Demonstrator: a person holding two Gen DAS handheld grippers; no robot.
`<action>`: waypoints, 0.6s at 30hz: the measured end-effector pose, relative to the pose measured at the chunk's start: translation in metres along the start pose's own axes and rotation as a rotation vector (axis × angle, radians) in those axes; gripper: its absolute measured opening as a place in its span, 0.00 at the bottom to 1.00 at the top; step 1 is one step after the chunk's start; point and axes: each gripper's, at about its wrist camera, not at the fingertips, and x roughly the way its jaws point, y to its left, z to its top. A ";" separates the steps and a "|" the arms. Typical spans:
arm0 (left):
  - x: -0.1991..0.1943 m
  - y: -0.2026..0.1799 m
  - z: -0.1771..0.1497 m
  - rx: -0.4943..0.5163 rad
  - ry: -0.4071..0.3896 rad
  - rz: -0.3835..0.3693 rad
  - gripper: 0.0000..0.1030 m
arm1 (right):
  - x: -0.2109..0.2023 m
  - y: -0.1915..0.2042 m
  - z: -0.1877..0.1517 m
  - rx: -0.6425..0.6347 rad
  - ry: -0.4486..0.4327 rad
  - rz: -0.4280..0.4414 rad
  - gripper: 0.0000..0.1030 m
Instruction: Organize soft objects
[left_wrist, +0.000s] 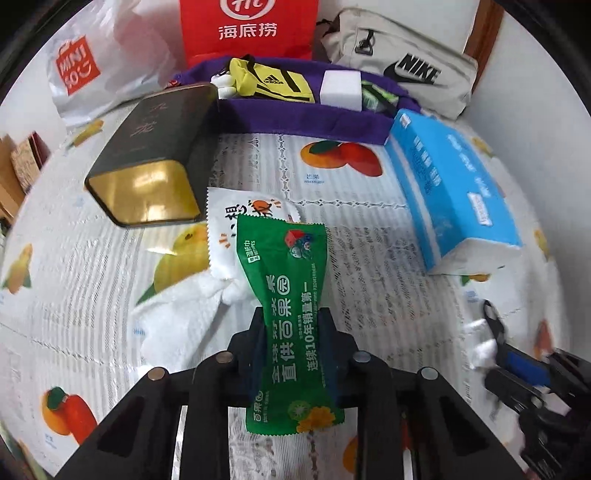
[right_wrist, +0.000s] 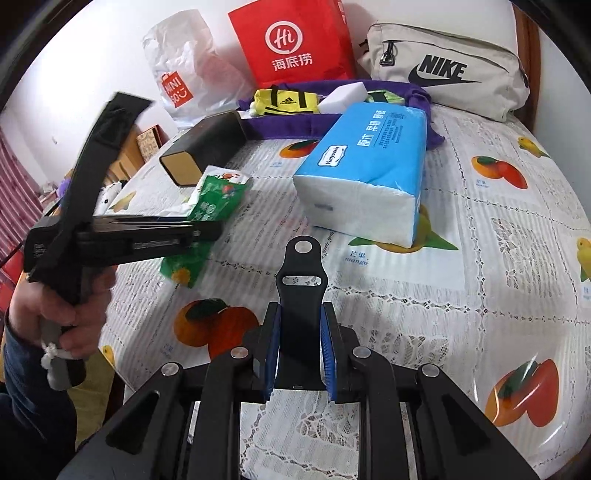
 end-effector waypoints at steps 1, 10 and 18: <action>-0.003 0.005 -0.002 -0.010 -0.002 -0.027 0.24 | 0.002 0.000 0.001 0.005 0.002 -0.005 0.20; -0.035 0.038 -0.023 -0.064 -0.050 -0.139 0.24 | 0.011 -0.001 0.003 0.017 0.022 -0.059 0.20; -0.047 0.086 -0.031 -0.141 -0.070 -0.090 0.24 | 0.018 -0.001 0.005 0.023 0.047 -0.102 0.20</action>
